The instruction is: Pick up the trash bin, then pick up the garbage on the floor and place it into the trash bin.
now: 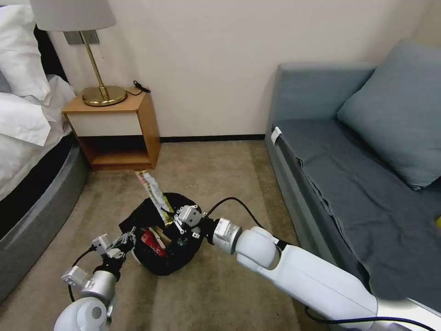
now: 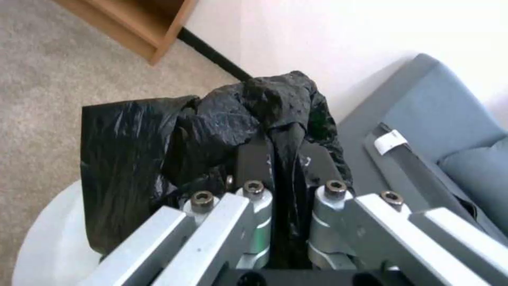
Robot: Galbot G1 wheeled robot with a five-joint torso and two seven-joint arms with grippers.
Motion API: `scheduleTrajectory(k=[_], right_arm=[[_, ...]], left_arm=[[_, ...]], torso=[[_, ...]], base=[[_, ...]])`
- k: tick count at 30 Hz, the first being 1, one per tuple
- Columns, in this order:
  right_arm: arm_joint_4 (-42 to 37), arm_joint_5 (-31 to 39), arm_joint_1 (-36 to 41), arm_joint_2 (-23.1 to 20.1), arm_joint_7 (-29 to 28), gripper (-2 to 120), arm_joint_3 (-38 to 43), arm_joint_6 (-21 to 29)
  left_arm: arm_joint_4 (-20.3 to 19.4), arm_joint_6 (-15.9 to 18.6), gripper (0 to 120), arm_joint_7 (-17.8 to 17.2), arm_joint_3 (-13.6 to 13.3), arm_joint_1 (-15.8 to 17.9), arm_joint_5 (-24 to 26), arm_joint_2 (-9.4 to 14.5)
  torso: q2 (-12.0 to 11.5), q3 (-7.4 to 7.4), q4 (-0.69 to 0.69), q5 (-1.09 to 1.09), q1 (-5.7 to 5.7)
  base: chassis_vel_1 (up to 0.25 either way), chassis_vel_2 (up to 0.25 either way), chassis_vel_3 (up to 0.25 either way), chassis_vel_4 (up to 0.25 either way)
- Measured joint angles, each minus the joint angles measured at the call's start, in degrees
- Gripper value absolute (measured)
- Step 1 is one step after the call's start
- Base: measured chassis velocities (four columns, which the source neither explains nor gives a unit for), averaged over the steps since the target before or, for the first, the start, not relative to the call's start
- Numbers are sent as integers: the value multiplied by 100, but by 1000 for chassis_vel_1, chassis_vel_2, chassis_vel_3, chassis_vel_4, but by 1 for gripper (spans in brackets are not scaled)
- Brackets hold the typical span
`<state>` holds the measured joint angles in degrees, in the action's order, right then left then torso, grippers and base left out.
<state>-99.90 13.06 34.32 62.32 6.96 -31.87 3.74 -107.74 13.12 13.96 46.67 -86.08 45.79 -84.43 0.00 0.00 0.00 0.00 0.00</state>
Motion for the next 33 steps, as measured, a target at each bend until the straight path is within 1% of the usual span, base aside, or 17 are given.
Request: scheduleTrajectory(k=[5,8,14,20,21,22,23,24,26,28,30,31,33], right_arm=[[187,-277,61,32,39,0,-40,-103],[384,-489,90,65,78,0,-80,-208],[488,-653,76,94,106,0,-221,-257],[587,-684,-45,248,105,0,-408,-254],[601,-683,-60,274,102,3,-437,-249],[601,-683,-60,274,102,3,-437,-249],[635,-684,-75,331,94,8,-476,-234],[646,-685,-77,348,91,10,-486,-229],[698,-694,-83,428,52,20,-542,-185],[705,-698,-83,437,41,21,-551,-179],[724,-724,-60,447,8,33,-557,-170],[724,-724,-60,447,8,33,-557,-170],[723,-744,-18,412,-1,41,-537,-169]], left_arm=[[7,11,4,-22,20,6,97,-19],[0,44,4,-86,48,6,276,-22],[-4,56,4,-104,51,4,363,-23],[-36,67,4,-107,45,-5,432,-42],[-47,69,4,-109,45,-7,450,-42],[-47,69,4,-109,45,-7,450,-42],[-65,73,4,-112,48,-12,475,-43],[-70,73,4,-112,49,-14,480,-44],[-93,75,4,-112,72,-28,512,-46],[-97,75,4,-111,80,-34,520,-46],[-105,75,4,-102,120,-60,558,-47],[-105,75,4,-102,120,-60,558,-47],[-103,75,4,-84,145,-76,572,-46]], torso=[[0,0,0,0,0],[0,0,-1,0,0],[0,0,-1,0,0],[0,0,0,-1,0],[0,0,0,0,0],[0,0,0,0,0],[0,0,0,-1,0],[0,0,0,-1,0],[0,1,0,0,0],[0,0,0,-1,0],[0,0,0,-1,0],[0,0,0,-1,0],[0,0,0,0,0]], base=[[0,0,0,0],[0,0,0,0],[0,0,0,0],[0,0,0,0],[0,0,0,0],[0,0,0,0],[0,0,0,0],[0,0,0,0],[0,0,0,0],[0,0,0,0],[0,0,0,0],[0,0,0,0],[0,0,0,0]])
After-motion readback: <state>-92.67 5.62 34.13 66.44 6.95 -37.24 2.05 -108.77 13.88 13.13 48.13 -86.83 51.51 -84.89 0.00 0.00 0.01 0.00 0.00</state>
